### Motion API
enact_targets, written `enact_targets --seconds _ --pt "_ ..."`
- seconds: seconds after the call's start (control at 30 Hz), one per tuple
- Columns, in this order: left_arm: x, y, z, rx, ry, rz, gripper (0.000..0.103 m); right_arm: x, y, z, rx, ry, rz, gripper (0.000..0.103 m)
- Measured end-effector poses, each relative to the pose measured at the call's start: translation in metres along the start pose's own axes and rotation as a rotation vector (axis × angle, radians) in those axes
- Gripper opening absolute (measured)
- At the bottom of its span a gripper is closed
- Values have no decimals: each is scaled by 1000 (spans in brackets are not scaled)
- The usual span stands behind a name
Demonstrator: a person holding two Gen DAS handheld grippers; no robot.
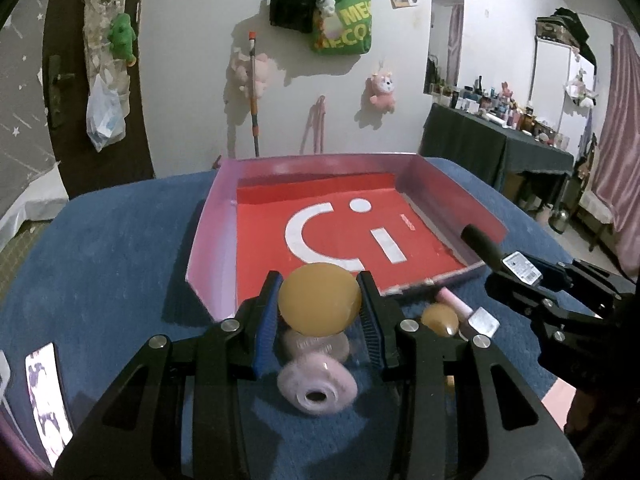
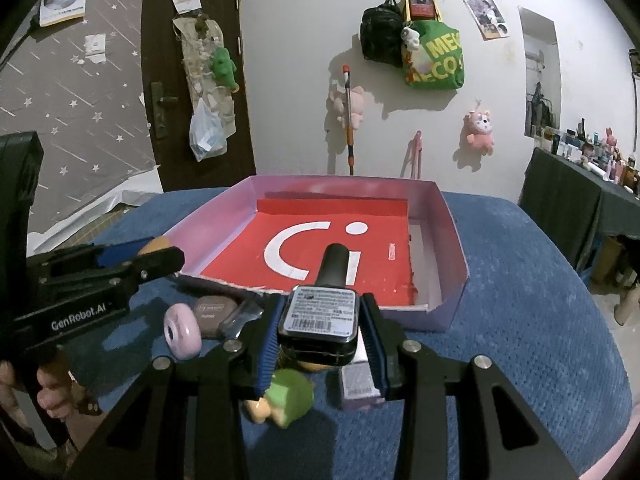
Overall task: Organize rigid objects
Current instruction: 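Carry the compact and the nail polish bottle into the pink box with both grippers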
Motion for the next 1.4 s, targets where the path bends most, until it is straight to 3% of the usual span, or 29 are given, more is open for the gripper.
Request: enact_targets --seconds 0.43,0.9,1.4 --pt "3 -36 -45 27 7 1 36 -19 -34 -29 12 -19 17 41" --pt "9 -52 -92 70 -23 14 36 -37 -46 -86 122 -25 1 41" --pt "20 -48 -144 227 -37 37 35 -49 -51 -141 253 3 -17 41"
Point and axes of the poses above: each gripper's, at about its wrist camera, not at the fingertips, and z roughly against the way its jaws point, x to its left, y to its underside, the point moved 2 cm from there along -z, roughly the way its jaws point, and after that the axes turned 11 degrees about z, right-handed, at the moved point
